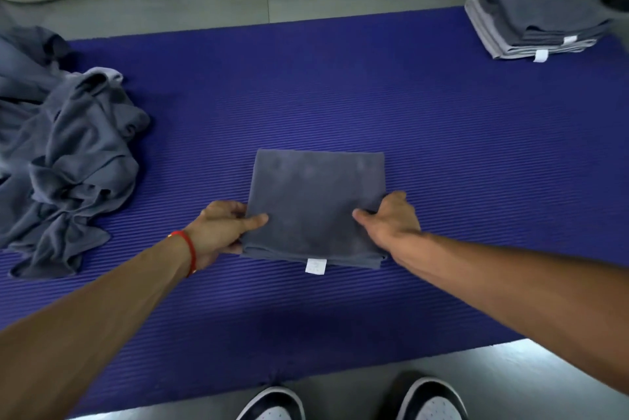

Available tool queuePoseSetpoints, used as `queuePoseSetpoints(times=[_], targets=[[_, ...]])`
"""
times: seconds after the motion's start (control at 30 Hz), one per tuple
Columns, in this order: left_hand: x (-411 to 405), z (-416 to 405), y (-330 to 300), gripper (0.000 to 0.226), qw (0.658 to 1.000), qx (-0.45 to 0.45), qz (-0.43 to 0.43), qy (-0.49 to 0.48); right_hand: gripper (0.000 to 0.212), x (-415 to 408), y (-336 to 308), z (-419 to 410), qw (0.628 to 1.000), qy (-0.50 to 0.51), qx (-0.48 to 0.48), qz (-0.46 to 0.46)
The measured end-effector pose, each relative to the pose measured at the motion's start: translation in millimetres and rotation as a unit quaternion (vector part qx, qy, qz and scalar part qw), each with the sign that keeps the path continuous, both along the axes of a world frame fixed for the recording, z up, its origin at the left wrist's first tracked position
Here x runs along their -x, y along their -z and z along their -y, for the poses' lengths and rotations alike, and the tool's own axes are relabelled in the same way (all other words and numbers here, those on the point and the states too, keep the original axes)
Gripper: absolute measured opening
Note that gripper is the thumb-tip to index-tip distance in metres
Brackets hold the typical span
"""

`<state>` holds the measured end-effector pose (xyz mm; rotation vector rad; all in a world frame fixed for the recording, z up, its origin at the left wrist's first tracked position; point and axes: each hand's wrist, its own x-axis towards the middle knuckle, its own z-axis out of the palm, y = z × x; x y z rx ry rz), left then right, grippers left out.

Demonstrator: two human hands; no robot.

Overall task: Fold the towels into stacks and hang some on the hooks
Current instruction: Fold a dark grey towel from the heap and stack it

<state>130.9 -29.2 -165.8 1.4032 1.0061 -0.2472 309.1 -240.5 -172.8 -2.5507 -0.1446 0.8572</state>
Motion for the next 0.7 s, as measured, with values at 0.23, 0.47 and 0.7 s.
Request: queuePoseSetpoints(times=[0.23, 0.47, 0.7], targets=[[-33.3, 0.2, -53.0, 0.041, 0.997, 0.035, 0.047, -0.04, 0.03, -20.3, -26.2, 11.3, 0.977, -0.007, -0.178, -0.119], [-104.2, 10.9, -153.6, 0.057, 0.992, 0.004, 0.125, -0.004, 0.063, -123.5, -124.4, 34.0, 0.949, 0.034, -0.296, -0.106], [-171.6, 41.9, -243.5, 0.066, 0.977, -0.058, 0.193, 0.066, 0.053, -179.6, -232.2, 74.3, 0.934, -0.009, -0.342, -0.105]])
